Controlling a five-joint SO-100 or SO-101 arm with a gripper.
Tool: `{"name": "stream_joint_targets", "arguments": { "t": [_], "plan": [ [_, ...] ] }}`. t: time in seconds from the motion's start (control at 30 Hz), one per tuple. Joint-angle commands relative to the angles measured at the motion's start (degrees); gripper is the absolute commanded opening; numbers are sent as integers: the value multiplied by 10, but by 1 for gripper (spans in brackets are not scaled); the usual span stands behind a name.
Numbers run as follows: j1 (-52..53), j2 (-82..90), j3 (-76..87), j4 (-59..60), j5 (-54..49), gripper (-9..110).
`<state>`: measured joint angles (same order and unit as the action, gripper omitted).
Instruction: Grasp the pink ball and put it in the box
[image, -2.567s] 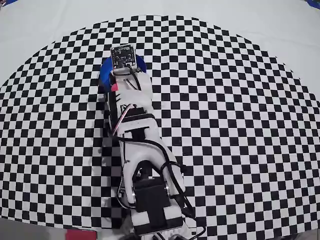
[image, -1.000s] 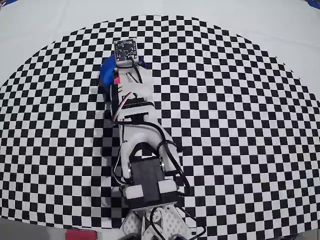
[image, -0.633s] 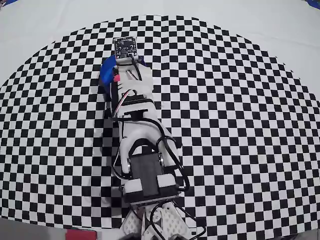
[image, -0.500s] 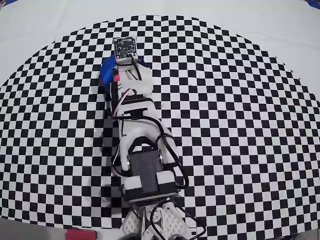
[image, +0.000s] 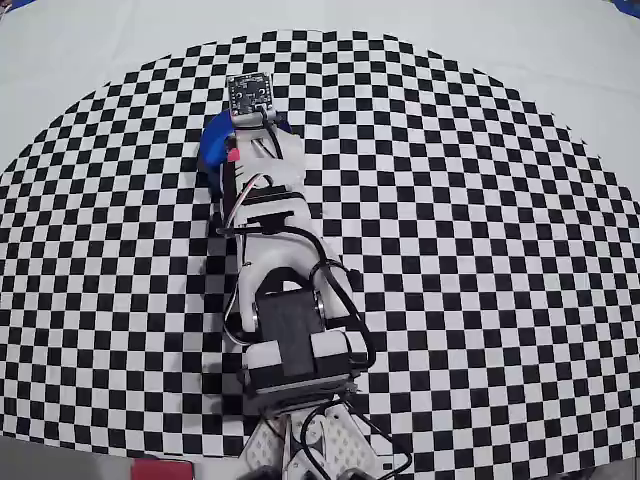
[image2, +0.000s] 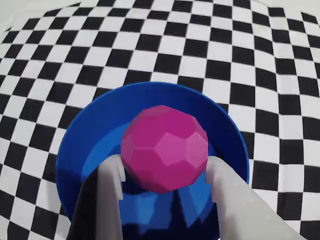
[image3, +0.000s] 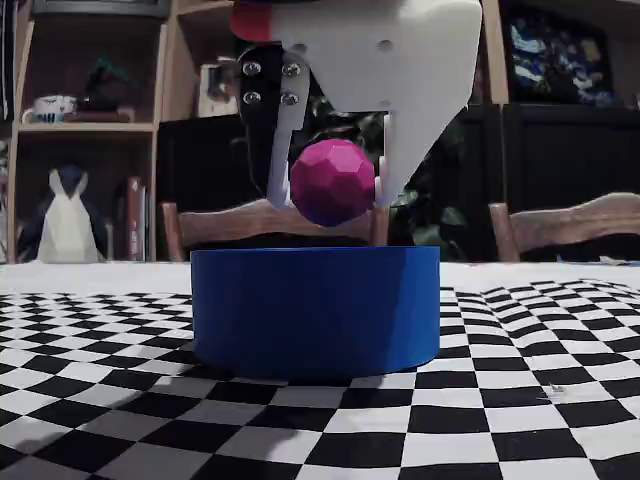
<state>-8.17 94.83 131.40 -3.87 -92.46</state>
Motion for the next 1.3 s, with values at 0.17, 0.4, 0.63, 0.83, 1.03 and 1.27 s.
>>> {"name": "stream_joint_targets", "arguments": {
  "t": [0.17, 0.4, 0.63, 0.83, 1.03, 1.27],
  "plan": [
    [4, -14, -35, -9, -4, 0],
    [4, -19, -41, -9, -4, 0],
    [4, -20, -42, -9, -4, 0],
    [4, -20, -43, -9, -4, 0],
    [4, -20, -43, -9, -4, 0],
    [4, -20, -45, -10, -4, 0]
  ]
}}
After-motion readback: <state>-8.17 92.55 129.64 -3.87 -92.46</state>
